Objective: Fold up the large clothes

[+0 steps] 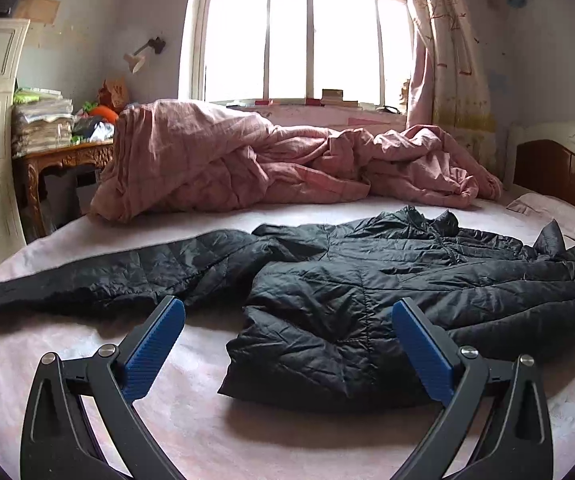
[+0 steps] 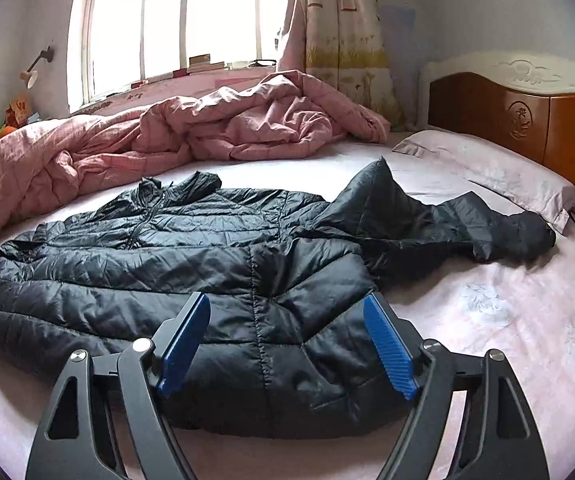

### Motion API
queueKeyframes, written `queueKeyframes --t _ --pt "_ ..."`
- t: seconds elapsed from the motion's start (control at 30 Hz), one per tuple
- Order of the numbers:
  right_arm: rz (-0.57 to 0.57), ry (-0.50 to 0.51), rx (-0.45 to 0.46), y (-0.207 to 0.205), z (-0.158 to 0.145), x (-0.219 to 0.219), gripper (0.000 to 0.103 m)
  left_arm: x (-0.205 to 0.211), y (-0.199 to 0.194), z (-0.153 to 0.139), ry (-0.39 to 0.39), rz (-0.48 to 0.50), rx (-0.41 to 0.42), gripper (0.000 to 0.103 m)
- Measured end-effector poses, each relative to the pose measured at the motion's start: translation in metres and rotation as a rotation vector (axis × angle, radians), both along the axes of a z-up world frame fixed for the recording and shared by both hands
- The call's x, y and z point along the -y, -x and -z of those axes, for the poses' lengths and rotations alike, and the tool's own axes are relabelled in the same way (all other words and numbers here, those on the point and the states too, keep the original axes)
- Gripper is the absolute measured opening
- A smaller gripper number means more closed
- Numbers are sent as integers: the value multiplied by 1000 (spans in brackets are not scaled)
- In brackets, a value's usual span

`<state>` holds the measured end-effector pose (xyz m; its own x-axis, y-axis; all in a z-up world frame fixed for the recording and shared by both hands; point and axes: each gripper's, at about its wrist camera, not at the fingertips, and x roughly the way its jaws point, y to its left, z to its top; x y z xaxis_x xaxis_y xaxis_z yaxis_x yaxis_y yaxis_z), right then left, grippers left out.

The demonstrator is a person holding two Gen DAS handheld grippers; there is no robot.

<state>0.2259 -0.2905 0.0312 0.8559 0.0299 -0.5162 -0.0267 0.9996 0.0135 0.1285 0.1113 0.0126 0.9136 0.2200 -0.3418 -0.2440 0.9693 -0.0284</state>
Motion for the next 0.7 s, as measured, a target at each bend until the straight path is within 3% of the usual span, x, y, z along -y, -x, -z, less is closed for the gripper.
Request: queueKeyframes --t 0.13,0.3,0.47,0.6,0.7 --pt "19 9 15 2 -2 5 81 4 11 -4 -30 -52 60 103" --pt "22 63 29 3 -7 5 81 -7 7 -3 54 19 40 103" --pt "21 78 103 10 -28 20 81 -8 11 -12 74 2 79 102" --pt "84 15 129 8 -44 56 81 8 5 -35 17 45 149 102" --pt "169 -44 103 -5 -46 87 81 31 -18 -52 -47 102 151 102"
